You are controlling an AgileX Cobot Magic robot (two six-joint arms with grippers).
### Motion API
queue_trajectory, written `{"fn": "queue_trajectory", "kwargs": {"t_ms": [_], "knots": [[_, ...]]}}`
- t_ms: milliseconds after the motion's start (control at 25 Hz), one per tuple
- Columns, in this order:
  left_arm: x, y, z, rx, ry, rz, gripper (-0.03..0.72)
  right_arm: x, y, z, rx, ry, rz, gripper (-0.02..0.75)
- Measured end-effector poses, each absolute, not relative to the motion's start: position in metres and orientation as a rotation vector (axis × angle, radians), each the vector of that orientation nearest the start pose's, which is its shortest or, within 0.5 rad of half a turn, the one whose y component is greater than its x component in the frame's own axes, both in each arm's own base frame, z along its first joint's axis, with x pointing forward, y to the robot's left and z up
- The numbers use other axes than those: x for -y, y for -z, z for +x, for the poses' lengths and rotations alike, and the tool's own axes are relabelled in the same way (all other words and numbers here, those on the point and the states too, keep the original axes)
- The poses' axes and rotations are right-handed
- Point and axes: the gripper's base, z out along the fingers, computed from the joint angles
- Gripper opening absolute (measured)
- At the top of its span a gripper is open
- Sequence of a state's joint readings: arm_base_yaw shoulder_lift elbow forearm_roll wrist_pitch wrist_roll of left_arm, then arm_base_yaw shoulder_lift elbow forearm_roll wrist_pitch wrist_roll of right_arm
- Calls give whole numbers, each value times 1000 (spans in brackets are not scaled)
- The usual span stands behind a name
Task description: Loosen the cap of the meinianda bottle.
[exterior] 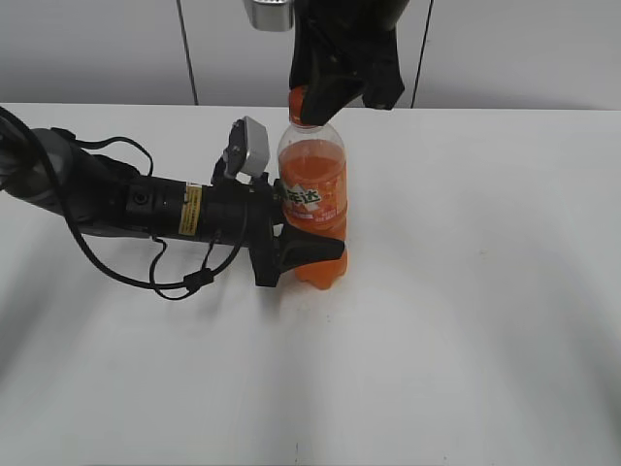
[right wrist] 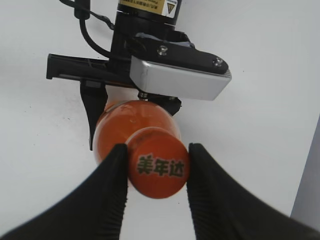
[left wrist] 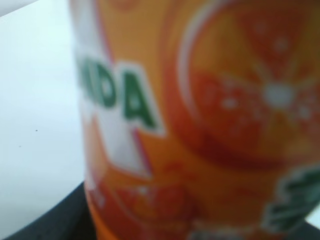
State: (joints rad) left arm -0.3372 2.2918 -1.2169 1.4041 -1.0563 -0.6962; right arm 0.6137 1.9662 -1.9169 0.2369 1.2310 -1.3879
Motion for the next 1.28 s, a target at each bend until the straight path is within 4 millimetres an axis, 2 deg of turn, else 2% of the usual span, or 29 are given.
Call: {"fn": "queue_trajectory", "kwargs": {"t_ms": [1280], "knots": [[209,-82,359,-1575,1027,1319,408,-263,-318,338,-1498,-103,-2247,291]]}}
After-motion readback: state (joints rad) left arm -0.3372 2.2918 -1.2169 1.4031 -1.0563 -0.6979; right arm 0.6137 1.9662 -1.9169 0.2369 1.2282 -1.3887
